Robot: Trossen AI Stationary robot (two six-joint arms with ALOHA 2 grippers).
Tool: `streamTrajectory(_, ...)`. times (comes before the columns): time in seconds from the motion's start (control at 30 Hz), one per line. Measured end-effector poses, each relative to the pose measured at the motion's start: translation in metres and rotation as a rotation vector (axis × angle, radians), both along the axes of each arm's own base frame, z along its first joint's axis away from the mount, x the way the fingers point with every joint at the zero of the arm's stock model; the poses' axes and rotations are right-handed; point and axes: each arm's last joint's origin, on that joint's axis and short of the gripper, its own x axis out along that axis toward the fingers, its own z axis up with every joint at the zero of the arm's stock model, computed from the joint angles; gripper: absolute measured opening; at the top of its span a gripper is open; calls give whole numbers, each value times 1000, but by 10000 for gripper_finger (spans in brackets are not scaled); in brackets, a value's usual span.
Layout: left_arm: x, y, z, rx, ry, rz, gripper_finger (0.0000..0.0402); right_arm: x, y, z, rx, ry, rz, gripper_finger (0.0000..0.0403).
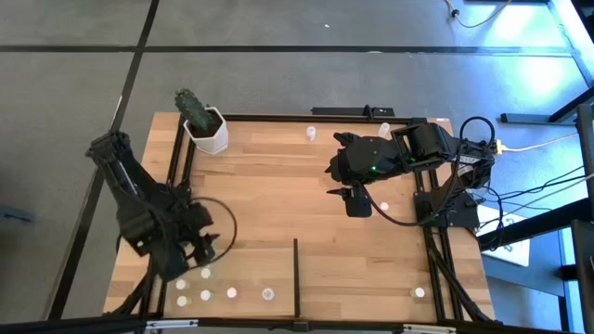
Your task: Pick and place medicine bottles onto shelf by color
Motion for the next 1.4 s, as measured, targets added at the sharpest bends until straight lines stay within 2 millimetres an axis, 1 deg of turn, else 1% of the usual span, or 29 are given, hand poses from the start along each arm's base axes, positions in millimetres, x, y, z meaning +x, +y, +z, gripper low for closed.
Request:
streamTrajectory(0.2, 19, 26, 14, 46, -4, 10, 190, 0, 0, 0, 0, 0, 1, 239)
streamTrajectory(0.37, 38, 45, 16, 76, -5, 38, 190, 0, 0, 0, -1, 0, 1, 239)
streamTrajectory(0.57, 53, 59, 17, 68, -8, 43, 190, 3, 0, 3, -6, -43, 15, 239)
streamTrajectory(0.7, 56, 64, 18, 75, -3, 42, 190, 7, 1, 7, 31, -101, -2, 239)
streamTrajectory(0.8, 57, 65, 18, 74, -2, 49, 190, 5, 0, 5, 63, -68, -27, 239)
streamTrajectory(0.97, 56, 65, 17, 74, -2, 49, 190, -6, -2, -7, 94, 97, -111, 239)
streamTrajectory(1.07, 56, 65, 17, 74, -3, 49, 190, -11, -3, -10, 125, 156, -180, 239)
streamTrajectory(1.13, 56, 65, 17, 74, -3, 50, 190, -12, -3, -11, 113, 159, -213, 239)
streamTrajectory(1.23, 57, 65, 17, 74, -2, 50, 190, -17, 1, -7, 71, 129, -221, 239)
streamTrajectory(1.33, 57, 65, 17, 74, -2, 51, 190, -28, 5, -5, 59, 108, -242, 239)
streamTrajectory(1.4, 57, 65, 17, 73, -3, 51, 190, -36, 6, -9, 57, 117, -288, 239)
